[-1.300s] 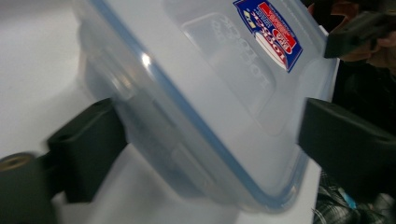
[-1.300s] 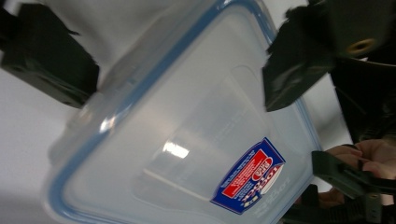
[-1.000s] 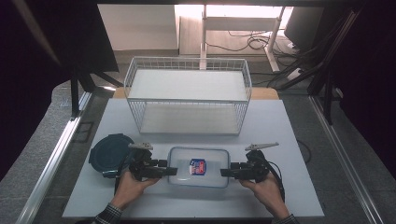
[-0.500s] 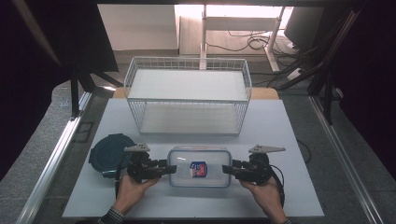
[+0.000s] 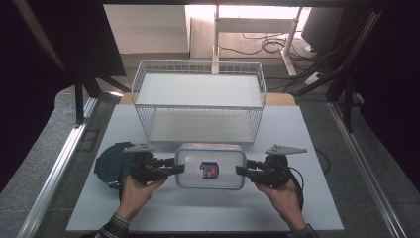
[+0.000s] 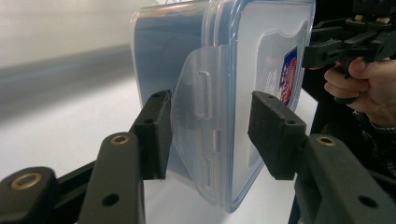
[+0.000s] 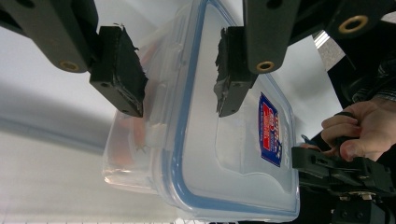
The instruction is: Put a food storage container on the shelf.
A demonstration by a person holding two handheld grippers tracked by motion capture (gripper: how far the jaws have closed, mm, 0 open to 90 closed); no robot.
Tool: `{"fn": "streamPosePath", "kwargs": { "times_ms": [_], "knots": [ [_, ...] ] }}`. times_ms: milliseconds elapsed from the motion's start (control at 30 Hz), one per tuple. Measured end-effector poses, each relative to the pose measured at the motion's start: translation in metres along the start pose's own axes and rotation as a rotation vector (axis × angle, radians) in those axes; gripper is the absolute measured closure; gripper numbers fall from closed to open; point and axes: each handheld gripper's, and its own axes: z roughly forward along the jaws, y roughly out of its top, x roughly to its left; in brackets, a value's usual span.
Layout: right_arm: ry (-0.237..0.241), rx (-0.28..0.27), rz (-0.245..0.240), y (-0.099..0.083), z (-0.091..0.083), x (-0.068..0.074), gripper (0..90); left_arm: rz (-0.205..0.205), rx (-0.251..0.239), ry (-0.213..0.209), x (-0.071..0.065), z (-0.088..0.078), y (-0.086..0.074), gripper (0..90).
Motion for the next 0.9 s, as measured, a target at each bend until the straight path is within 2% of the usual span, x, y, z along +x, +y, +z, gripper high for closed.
{"fn": "streamPosePath", "kwargs": {
  "times_ms": [200, 267, 700, 800, 900],
  "knots": [
    [0.004, -0.013, -0.030, 0.017, 0.000, 0.004, 52.8, 0.020, -0.020, 0.003, 0.000, -0.010, 0.014, 50.6],
    [0.008, -0.023, -0.038, 0.028, 0.000, 0.006, 52.8, 0.029, -0.026, 0.008, -0.001, -0.015, 0.025, 50.7],
    [0.018, -0.061, -0.042, 0.068, -0.001, 0.003, 52.9, 0.050, -0.051, 0.029, -0.001, -0.026, 0.064, 50.6],
    [0.023, -0.071, -0.045, 0.080, -0.002, 0.002, 52.9, 0.061, -0.055, 0.040, -0.002, -0.030, 0.078, 50.6],
    [0.024, -0.080, -0.053, 0.085, -0.002, 0.001, 52.9, 0.065, -0.059, 0.043, -0.003, -0.031, 0.084, 50.6]
  ]
}}
